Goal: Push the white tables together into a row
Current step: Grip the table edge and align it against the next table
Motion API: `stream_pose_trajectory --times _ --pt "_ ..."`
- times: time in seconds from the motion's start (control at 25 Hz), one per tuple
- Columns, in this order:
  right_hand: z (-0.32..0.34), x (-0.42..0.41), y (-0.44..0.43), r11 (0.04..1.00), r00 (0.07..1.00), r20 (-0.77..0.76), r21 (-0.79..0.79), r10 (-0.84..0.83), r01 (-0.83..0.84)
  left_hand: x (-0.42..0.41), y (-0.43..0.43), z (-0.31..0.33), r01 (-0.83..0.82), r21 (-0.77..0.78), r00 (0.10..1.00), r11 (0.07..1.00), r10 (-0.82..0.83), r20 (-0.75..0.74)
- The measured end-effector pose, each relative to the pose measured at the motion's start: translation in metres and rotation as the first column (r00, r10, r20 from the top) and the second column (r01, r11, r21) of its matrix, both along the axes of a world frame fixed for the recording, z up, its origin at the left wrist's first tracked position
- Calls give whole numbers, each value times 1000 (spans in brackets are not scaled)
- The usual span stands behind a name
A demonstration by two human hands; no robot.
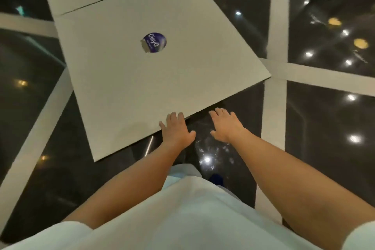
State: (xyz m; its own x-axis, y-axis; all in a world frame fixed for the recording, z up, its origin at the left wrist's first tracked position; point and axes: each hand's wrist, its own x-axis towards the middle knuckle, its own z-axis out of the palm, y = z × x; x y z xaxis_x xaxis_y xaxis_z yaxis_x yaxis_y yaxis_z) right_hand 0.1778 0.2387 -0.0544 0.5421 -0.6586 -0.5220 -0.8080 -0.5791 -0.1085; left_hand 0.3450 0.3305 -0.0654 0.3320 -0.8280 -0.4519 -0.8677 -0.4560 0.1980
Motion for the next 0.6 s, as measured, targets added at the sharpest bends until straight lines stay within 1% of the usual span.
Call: stream_pose_trajectory --times 0.16,0.28,0.44,0.52,0.6 --pt "-9 7 -38 982 982 41 -49 184 -182 -22 -16 -4 -132 21 991 991 132 -30" --pt "-18 15 -63 962 963 49 -84 266 -261 -27 -36 -14 -145 4 989 989 145 2" --pt "-41 27 -101 932 940 -2 -126 342 -340 -19 -73 -38 -121 -17 992 992 122 39" --pt "-55 33 -119 919 926 -17 -116 377 -377 -11 -86 -51 -117 10 991 993 116 60" --pt "-68 36 -133 885 895 -54 -130 444 -447 -5 -93 -66 -108 39 990 993 103 95"
